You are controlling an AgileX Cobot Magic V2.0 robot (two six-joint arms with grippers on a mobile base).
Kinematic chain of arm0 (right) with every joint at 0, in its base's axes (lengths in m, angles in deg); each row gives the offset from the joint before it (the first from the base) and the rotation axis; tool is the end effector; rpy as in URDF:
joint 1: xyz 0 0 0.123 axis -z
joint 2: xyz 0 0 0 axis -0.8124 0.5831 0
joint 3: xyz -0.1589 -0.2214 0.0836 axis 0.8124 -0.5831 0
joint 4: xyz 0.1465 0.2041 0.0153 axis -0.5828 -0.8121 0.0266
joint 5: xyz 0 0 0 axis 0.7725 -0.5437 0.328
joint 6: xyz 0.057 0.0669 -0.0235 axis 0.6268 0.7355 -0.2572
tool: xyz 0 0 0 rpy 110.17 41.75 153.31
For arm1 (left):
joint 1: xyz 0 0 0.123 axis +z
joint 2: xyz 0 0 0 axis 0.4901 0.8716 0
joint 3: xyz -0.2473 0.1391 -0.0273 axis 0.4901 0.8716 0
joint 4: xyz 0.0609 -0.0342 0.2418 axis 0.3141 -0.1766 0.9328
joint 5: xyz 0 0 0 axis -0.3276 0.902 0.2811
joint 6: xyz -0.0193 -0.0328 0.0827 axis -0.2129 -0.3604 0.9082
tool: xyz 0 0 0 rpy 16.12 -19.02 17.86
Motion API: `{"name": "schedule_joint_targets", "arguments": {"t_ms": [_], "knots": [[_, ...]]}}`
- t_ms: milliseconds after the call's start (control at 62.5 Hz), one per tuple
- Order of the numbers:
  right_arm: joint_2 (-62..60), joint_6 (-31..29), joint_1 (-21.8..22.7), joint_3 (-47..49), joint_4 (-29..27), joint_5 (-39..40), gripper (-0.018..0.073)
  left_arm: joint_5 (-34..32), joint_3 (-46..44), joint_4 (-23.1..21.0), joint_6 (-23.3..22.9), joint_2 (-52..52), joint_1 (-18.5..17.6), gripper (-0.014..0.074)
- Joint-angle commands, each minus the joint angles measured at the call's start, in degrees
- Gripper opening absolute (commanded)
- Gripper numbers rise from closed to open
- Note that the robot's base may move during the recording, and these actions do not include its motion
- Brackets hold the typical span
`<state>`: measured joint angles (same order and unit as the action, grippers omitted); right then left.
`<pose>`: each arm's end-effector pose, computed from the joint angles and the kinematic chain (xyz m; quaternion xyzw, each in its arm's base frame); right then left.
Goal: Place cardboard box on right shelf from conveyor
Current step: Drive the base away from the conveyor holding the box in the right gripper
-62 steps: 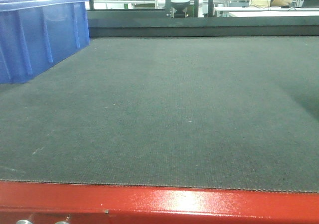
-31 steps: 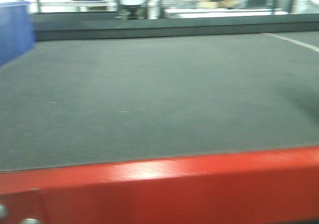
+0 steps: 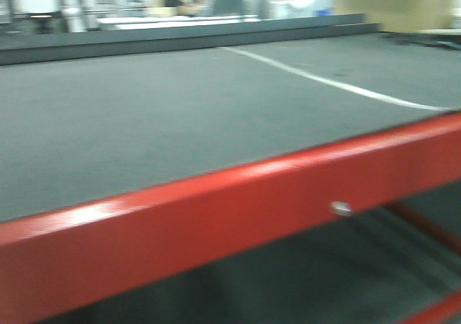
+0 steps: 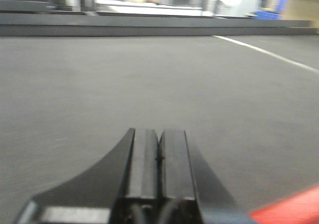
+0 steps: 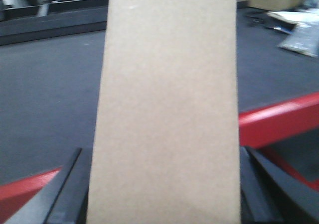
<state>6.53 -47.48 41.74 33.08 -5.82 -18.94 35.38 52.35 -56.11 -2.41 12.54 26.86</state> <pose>0.0475 -0.0011 0.3513 0.0088 0.7508 0.0687 0.6569 0.0566 -0.0028 0.1989 -0.0071 0.7005 -0.0413 0.7124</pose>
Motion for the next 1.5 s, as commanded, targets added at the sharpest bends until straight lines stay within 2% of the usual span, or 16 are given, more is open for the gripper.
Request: {"name": "schedule_joint_targets", "arguments": {"t_ms": [0,1488], "knots": [[0.55,-0.65,0.33,1.63,1.46,5.65,0.0162,-5.19,-0.21,-0.37,-0.29,-0.69,-0.39,-0.0119],[0.55,-0.65,0.33,1.63,1.46,5.65,0.0161,-5.19,-0.21,-0.37,-0.29,-0.69,-0.39,-0.0119]]}}
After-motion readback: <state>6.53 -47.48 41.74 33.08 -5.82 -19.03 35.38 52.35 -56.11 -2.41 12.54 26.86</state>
